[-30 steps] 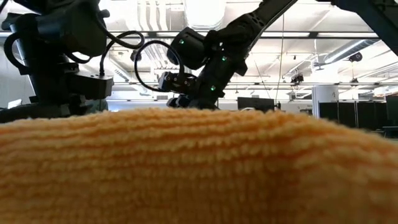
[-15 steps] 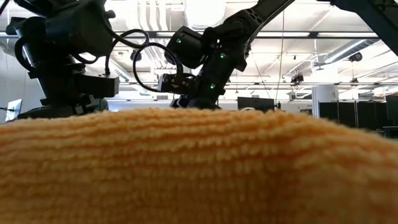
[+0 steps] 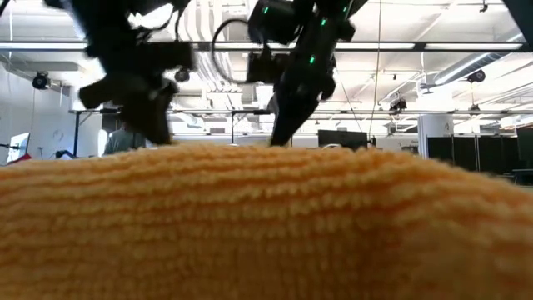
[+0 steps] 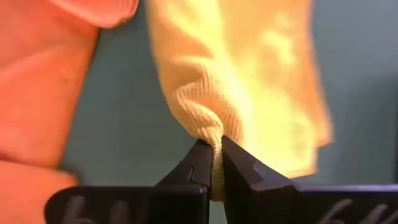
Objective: Fold microfiber towels
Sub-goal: Put the yellow microfiber towel into the transparent bin, then fold the green microfiber towel
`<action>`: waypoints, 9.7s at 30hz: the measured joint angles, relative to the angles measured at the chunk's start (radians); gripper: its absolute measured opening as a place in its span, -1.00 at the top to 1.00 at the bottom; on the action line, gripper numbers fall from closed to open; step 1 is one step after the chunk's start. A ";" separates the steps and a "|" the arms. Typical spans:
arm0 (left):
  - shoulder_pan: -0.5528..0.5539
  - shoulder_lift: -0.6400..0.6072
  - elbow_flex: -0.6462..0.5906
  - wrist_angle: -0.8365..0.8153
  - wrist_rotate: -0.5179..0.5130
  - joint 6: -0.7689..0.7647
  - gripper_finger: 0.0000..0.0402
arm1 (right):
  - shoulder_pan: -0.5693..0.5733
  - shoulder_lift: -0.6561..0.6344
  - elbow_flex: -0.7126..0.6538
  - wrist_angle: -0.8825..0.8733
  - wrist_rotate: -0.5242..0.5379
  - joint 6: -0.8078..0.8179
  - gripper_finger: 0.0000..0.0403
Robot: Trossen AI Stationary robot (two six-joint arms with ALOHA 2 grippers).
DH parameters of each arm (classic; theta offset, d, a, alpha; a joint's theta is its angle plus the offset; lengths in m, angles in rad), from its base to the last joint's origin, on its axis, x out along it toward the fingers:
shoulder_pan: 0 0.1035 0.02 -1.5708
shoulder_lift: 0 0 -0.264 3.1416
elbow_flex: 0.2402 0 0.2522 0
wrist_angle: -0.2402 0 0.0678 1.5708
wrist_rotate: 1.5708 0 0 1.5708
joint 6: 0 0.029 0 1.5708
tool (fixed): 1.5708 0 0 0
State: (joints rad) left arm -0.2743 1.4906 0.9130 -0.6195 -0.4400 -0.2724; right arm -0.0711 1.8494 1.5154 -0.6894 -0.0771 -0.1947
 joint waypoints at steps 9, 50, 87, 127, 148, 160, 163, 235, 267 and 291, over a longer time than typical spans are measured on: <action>0.104 -0.001 0.213 0.000 -0.007 0.184 0.95 | 0.001 -0.185 -0.002 -0.133 0.054 0.149 0.96; 0.564 0.078 0.417 0.367 -0.013 0.746 0.95 | -0.351 -0.334 -0.005 0.167 0.260 -0.212 0.96; 0.715 0.201 0.370 0.309 0.069 0.907 0.95 | -0.498 -0.120 -0.024 0.085 0.148 -0.348 0.96; 0.772 0.231 0.536 0.421 -0.061 1.141 0.95 | -0.604 -0.137 0.160 0.108 0.184 -0.429 0.96; 0.736 0.290 0.435 0.129 0.177 0.933 0.95 | -0.575 -0.133 -0.057 -0.008 -0.052 -0.353 0.96; 0.737 0.316 0.413 0.138 0.272 0.932 0.95 | -0.564 -0.066 -0.077 -0.030 -0.102 -0.357 0.96; 0.737 0.316 0.410 0.130 0.305 0.932 0.95 | -0.559 -0.059 -0.077 -0.047 -0.108 -0.374 0.96; 0.458 0.002 0.228 0.026 0.299 0.293 0.23 | -0.399 -0.546 -0.552 -0.141 -0.223 0.424 0.49; 0.319 -0.003 0.164 -0.019 0.293 0.389 0.23 | -0.156 -0.422 -0.699 0.071 0.143 0.992 0.80; 0.318 -0.003 0.092 -0.006 0.293 0.469 0.23 | 0.019 -0.087 -0.400 0.106 0.120 1.094 0.83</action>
State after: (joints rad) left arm 0.0437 1.4879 1.0054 -0.6258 -0.1467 0.1961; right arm -0.0518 1.7620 1.1151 -0.5834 0.0430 0.8989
